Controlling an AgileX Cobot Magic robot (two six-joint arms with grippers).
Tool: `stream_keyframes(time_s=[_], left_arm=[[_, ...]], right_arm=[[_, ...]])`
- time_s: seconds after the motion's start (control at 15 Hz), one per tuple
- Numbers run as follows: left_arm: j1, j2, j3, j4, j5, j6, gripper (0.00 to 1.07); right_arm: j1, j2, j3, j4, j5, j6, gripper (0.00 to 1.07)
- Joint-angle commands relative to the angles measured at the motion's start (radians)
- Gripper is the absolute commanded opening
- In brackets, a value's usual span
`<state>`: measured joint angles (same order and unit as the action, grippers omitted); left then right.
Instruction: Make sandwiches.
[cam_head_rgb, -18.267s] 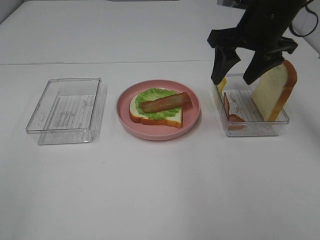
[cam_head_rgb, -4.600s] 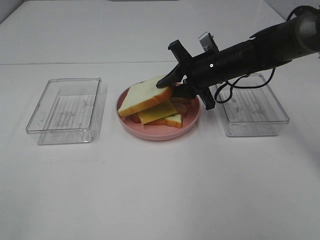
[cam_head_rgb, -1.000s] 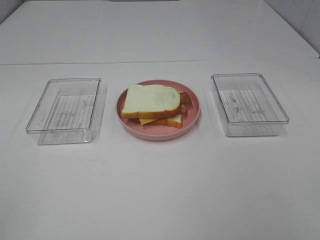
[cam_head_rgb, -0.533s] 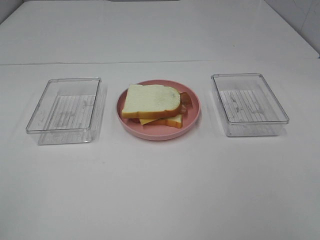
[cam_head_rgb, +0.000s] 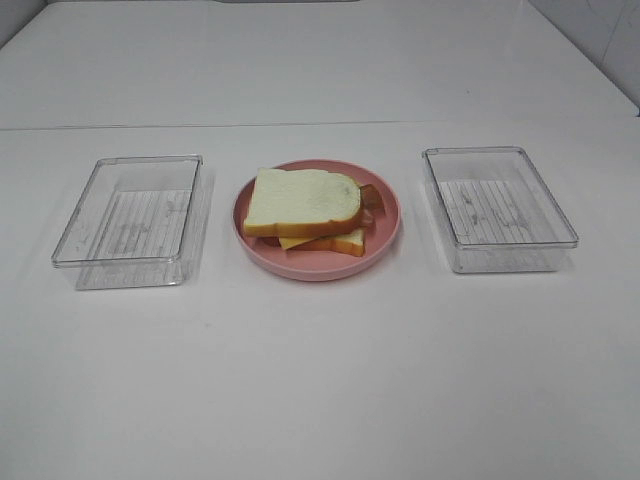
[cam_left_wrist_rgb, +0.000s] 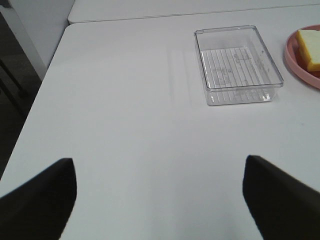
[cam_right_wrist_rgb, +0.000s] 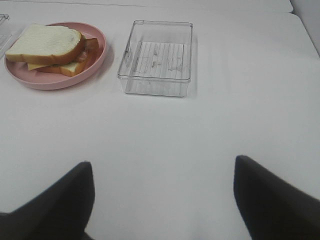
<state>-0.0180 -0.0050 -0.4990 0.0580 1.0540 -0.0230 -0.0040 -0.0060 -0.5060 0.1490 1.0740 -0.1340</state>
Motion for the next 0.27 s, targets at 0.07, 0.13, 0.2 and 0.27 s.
stream_keyframes(time_s=[0.07, 0.13, 0.2, 0.27], left_arm=[[0.002, -0.022, 0.001, -0.022, -0.009, 0.000, 0.86], [0.002, -0.022, 0.001, -0.036, -0.009, 0.001, 0.86], [0.002, -0.022, 0.001, -0.043, -0.009, 0.007, 0.86], [0.002, -0.022, 0.001, -0.052, -0.009, 0.017, 0.86]], right_arm=[[-0.008, -0.014, 0.000, 0.001, -0.008, -0.007, 0.74], [-0.008, -0.014, 0.000, 0.001, -0.008, -0.007, 0.74], [-0.008, -0.014, 0.000, 0.001, -0.008, -0.007, 0.74], [-0.008, -0.014, 0.000, 0.001, -0.008, -0.007, 0.74]])
